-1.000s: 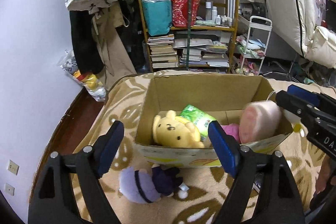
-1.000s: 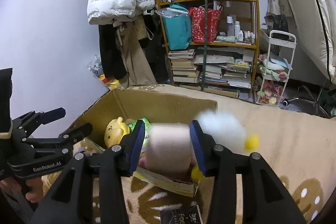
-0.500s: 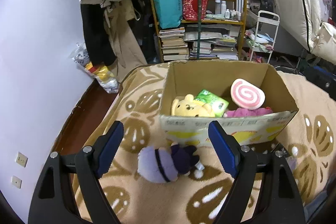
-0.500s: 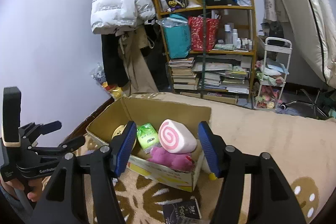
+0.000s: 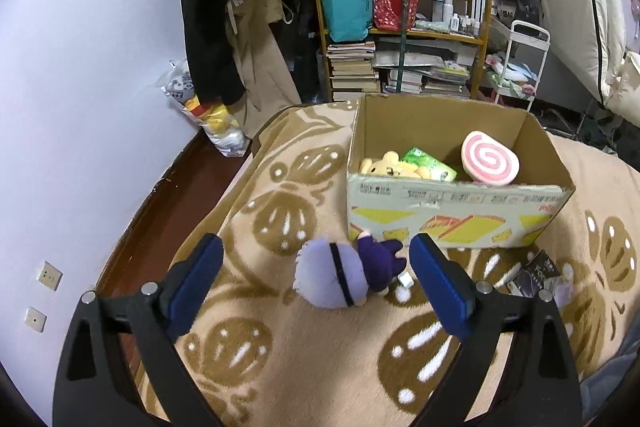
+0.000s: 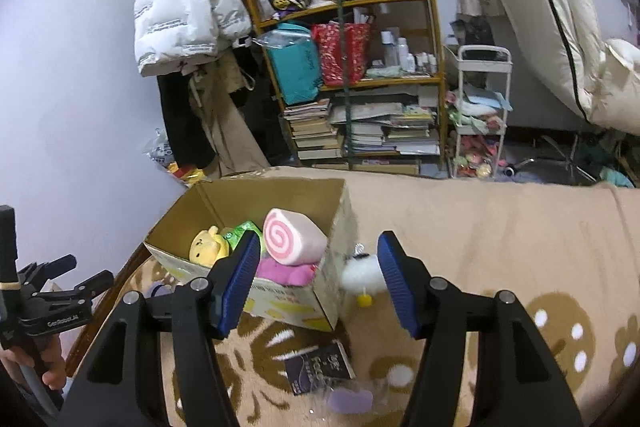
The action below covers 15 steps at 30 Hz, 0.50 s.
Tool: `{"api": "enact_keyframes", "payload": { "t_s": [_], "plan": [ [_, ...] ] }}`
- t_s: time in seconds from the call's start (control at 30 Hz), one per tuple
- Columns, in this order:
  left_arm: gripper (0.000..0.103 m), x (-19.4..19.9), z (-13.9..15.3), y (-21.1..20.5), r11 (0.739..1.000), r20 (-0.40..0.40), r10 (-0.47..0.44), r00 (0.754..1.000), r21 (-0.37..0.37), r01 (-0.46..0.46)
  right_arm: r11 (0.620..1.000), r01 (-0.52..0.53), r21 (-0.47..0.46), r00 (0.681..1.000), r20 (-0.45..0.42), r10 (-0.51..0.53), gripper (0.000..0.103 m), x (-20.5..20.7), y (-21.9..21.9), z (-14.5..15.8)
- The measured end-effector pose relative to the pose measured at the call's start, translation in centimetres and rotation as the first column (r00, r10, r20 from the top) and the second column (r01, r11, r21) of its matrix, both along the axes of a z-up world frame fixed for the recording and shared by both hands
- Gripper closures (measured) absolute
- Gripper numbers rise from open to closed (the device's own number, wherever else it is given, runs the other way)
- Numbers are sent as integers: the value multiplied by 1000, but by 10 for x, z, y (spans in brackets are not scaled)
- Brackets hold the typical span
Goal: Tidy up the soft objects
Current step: 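Lower left tool onto purple-white plush while right tool grasps white fluffy chick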
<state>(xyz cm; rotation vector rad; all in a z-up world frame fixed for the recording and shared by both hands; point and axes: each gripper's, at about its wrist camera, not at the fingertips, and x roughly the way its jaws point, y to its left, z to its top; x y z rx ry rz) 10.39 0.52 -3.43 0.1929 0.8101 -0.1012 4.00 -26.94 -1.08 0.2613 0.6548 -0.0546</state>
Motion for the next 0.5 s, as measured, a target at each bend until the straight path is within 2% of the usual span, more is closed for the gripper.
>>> {"api": "enact_keyframes", "payload": {
  "t_s": [0.3, 0.33, 0.37, 0.4, 0.5],
  "plan": [
    [10, -3, -9, 1, 999, -6, 10, 1000, 35, -10, 998, 45, -38, 999, -26, -46, 38, -6, -5, -4],
    [10, -2, -11, 2, 999, -10, 12, 1000, 30, -11, 998, 52, -44, 998, -33, -53, 35, -4, -7, -6],
    [10, 0, -13, 3, 1000, -17, 14, 1000, 22, -14, 997, 62, -47, 997, -46, -64, 25, 0, -9, -9],
    [10, 3, -16, 3, 1000, -24, 17, 1000, 15, -17, 997, 69, -45, 996, -51, -72, 21, 2, -11, -11],
    [10, 11, -25, 2, 1000, -39, 15, 999, 11, -14, 996, 89, -28, 993, -75, -91, 20, 12, -18, -20]
  ]
}}
